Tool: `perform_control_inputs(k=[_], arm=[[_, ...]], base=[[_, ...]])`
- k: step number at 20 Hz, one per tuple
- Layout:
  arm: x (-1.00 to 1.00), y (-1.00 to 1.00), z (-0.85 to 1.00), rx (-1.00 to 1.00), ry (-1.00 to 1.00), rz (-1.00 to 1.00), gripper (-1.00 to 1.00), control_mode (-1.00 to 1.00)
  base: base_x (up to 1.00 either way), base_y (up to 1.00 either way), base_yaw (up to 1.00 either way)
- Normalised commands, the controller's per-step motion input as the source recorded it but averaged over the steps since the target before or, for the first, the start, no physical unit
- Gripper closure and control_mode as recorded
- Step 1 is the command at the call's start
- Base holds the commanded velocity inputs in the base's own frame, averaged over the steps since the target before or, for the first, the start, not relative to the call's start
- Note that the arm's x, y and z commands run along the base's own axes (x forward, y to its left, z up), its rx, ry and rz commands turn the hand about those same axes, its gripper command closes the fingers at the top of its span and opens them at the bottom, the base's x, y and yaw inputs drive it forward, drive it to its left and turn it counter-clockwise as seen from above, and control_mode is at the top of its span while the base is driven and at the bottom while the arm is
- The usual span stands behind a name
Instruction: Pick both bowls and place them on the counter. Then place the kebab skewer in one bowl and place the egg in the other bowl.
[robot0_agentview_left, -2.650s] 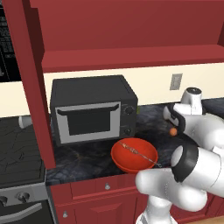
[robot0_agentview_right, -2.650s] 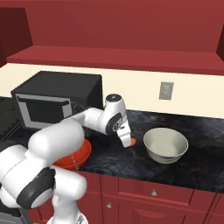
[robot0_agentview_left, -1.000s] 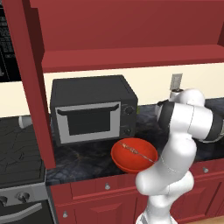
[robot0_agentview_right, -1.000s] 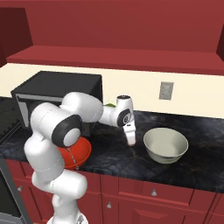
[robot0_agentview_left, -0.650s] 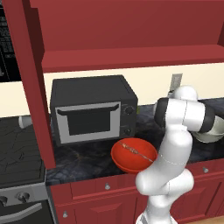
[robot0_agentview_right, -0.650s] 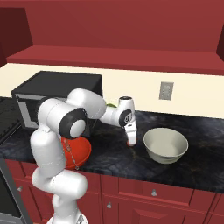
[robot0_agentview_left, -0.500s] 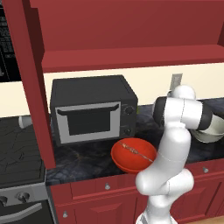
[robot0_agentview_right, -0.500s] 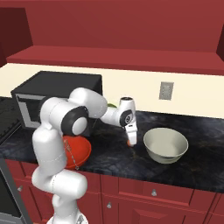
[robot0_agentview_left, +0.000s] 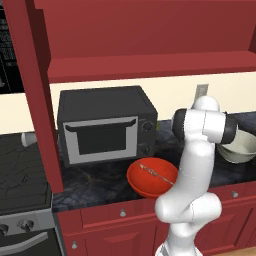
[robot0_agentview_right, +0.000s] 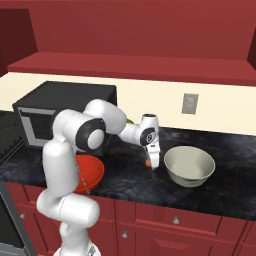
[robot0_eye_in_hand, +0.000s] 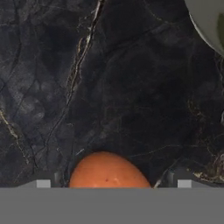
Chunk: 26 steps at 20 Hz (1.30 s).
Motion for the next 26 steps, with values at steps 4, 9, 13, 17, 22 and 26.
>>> perform_control_inputs(k=[4, 9, 13, 17, 22, 26], arm=[[0.0, 0.0, -0.28, 0.0, 0.06, -0.01, 1.0, -1.0], [-0.15, 0.01, 0.02, 0.0, -0.01, 0.0, 1.0, -1.0], [-0.45, 0.03, 0.58, 0.0, -0.09, -0.01, 1.0, -1.0], [-0.34, 0.0, 0.81, 0.0, -0.11, -0.06, 1.0, -1.0], [-0.26, -0.03, 0.79, 0.0, -0.07, -0.09, 1.0, -1.0], [-0.28, -0.26, 0.5, 0.01, -0.02, -0.12, 1.0, -1.0]], base=[[0.0, 0.0, 0.0], [0.0, 0.0, 0.0], [0.0, 0.0, 0.0], [0.0, 0.0, 0.0], [0.0, 0.0, 0.0], [0.0, 0.0, 0.0]])
